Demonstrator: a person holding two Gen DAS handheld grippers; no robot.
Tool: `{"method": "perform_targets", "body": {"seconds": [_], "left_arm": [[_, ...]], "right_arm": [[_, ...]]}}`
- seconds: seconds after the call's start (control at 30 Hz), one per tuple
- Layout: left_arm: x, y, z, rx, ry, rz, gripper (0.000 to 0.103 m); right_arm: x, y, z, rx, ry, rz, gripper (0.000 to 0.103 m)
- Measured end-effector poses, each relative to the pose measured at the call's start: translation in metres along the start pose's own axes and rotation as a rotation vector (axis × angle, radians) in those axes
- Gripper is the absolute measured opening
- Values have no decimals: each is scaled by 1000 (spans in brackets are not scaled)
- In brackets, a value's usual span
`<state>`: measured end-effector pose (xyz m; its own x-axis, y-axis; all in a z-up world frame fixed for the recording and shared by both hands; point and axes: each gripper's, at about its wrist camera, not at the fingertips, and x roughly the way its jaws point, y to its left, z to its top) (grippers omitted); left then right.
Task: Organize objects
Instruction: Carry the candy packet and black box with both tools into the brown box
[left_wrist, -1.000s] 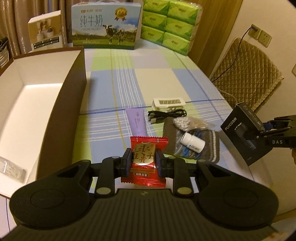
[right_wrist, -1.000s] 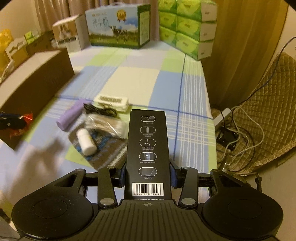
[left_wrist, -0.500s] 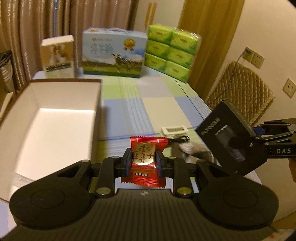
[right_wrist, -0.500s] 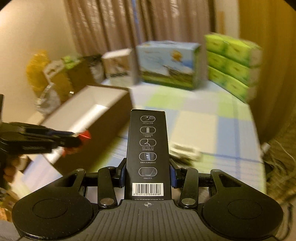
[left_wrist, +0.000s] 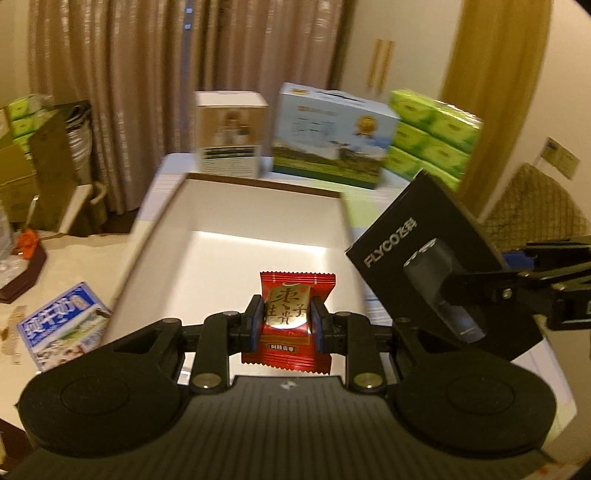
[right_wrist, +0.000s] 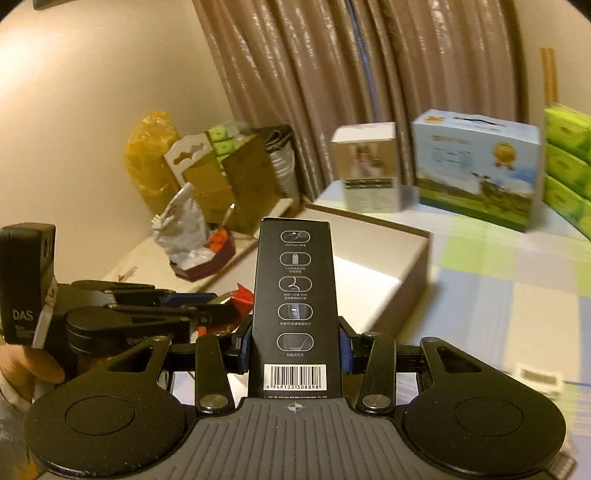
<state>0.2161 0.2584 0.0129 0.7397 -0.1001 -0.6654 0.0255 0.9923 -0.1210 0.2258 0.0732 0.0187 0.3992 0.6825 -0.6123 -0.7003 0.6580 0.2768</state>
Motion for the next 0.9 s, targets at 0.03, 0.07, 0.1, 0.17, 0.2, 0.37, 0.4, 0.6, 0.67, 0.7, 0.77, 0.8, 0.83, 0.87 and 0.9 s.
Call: {"method": "perform_targets", "body": {"seconds": [0.03,0.07,0.1,0.17,0.2,0.37,0.4,0.6,0.67,0.7,0.77,0.8,0.83,0.87,0.9], "left_arm": [[0,8,1,-1,0,11,22],[2,16,2,-4,2,18,22],[4,25,3,-10,6,24,22],[9,37,4,-14,14,35,22],[13,43,5,-15,22,41,22],[32,66,6,-27,61,41,22],[37,68,7,-29,68,39,22],[68,77,11,-32,120,21,22],[77,78,12,-27,136,18,22],[82,79,12,-24,144,14,22],[92,80,13,-23,162,10,22],[96,80,12,-20,169,8,22],[99,80,12,-18,176,5,22],[103,80,11,-16,184,2,22],[107,80,11,-15,192,0,22]], "right_arm": [[8,4,2,1,3,-3,40],[16,7,4,1,7,-8,40],[23,9,5,3,11,-17,40],[40,12,8,8,26,-32,40],[49,11,9,12,36,-44,40],[83,8,13,30,88,-104,40],[90,7,14,33,96,-120,40],[133,-8,12,49,163,-245,40],[143,-13,9,46,176,-280,40],[148,-16,8,47,184,-290,40],[155,-20,6,46,195,-305,40],[159,-21,5,43,201,-317,40],[162,-23,4,38,204,-328,40],[165,-24,3,30,204,-338,40],[169,-25,1,18,209,-353,40]]}}
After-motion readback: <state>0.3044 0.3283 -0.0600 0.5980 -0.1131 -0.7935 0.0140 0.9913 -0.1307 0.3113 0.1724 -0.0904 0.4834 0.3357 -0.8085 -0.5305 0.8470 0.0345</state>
